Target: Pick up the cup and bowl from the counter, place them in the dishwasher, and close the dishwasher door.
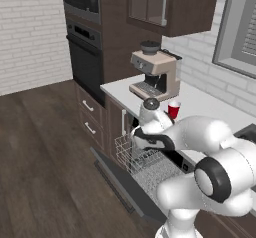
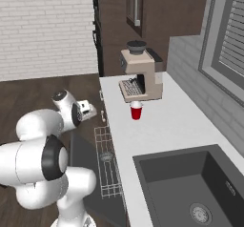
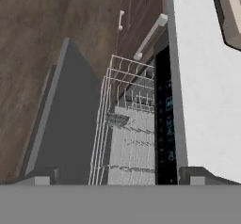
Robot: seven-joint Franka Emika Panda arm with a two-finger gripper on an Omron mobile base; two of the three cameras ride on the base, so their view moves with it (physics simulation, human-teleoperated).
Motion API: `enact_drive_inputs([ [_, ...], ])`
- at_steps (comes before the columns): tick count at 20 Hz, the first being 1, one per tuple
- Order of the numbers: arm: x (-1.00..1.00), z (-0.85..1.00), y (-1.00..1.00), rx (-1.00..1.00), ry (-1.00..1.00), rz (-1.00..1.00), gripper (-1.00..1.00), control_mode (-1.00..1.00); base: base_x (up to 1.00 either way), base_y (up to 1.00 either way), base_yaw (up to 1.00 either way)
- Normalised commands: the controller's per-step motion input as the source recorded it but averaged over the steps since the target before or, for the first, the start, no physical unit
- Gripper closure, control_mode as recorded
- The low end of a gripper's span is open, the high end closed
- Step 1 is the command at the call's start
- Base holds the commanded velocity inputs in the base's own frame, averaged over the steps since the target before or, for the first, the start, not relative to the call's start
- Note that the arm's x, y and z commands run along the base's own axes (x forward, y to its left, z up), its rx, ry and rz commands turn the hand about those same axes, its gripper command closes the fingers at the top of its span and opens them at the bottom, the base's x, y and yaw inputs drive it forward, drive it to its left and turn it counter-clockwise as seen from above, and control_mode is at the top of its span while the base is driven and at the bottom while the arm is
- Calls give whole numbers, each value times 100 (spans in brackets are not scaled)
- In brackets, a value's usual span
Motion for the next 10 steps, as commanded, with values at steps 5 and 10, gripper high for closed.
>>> enact_drive_inputs([
  [5,0,75,-45,6,16,0,-100,-100,0,0,0],
  [10,8,35,-55,1,19,-2,-100,-100,0,0,0],
])
